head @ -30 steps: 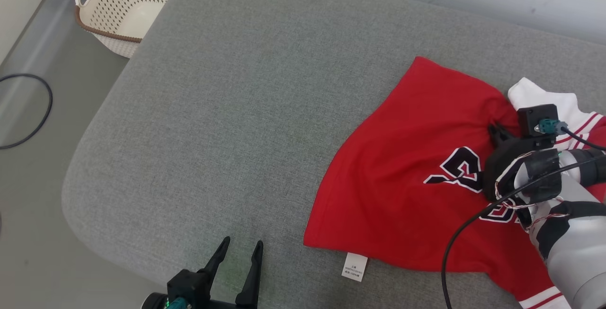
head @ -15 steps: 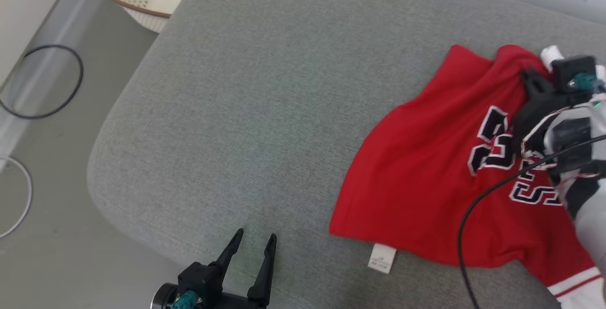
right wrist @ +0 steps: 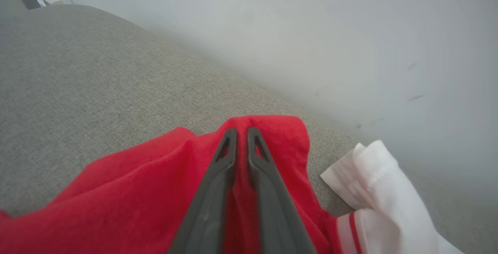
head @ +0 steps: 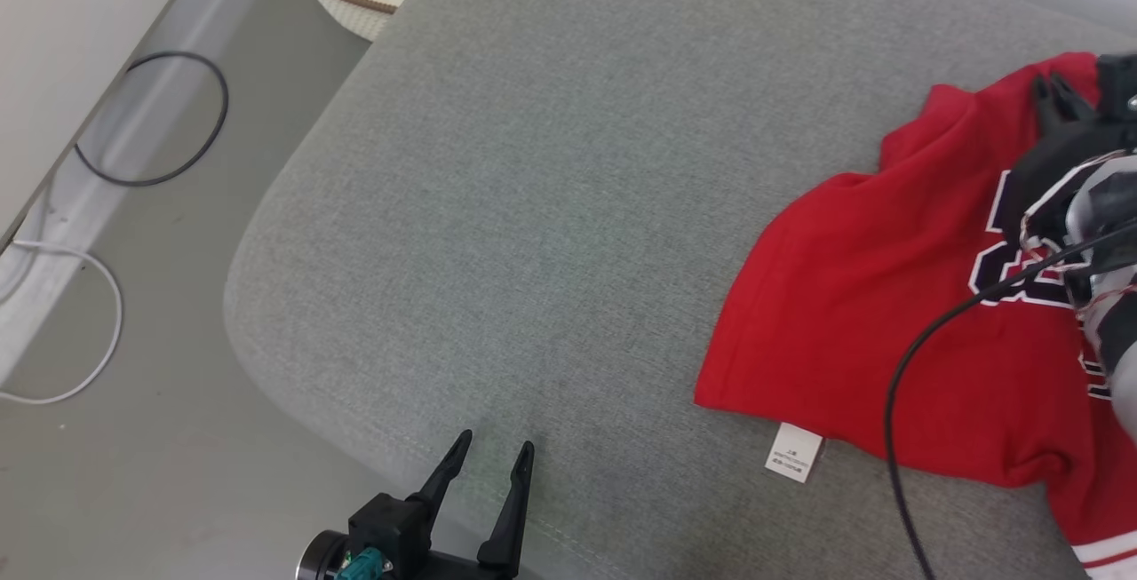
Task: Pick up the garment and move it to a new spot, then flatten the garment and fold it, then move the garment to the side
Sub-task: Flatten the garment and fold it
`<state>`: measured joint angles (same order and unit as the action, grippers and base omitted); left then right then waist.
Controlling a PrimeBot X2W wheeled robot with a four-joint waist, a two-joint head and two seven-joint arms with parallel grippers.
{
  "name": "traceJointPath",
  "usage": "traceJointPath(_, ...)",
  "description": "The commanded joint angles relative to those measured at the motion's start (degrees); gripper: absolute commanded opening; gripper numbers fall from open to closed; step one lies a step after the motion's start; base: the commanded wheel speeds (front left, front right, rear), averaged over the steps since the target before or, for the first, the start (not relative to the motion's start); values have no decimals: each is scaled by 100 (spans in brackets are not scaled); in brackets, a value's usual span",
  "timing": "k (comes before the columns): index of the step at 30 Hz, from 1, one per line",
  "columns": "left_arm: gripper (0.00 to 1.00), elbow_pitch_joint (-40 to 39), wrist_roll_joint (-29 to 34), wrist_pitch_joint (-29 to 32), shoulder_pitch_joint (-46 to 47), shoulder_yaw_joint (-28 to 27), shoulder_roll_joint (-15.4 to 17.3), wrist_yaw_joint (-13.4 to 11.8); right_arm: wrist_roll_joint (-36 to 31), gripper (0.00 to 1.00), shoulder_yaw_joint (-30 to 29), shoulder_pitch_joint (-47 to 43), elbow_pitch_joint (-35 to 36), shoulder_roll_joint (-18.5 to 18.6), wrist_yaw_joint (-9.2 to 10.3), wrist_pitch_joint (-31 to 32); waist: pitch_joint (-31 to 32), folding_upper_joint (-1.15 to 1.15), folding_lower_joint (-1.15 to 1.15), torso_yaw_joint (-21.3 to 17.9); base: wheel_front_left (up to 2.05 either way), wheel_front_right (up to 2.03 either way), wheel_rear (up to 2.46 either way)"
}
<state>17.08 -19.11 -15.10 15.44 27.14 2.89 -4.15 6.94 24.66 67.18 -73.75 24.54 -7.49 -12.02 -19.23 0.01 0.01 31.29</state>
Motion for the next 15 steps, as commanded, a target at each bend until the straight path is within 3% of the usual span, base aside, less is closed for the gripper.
traceJointPath(1, 100, 39, 9, -6, -32, -16, 3, -22, -51, 100, -69, -151, -22, -62, 2, -24, 128, -1, -1, -143, 0, 0, 0)
traceJointPath(9, 100, 136, 178, -6, -151, -295, 5, 68, 201, 100, -457, -778, 212, -419, 2, -312, 699, -1, -1, -780, 0, 0, 0)
traceJointPath(15, 100, 217, 365, -6, -226, -574, 8, 165, 468, 100, -681, -1775, 1291, -443, 2, -315, 1141, -1, -1, -1363, 0, 0, 0)
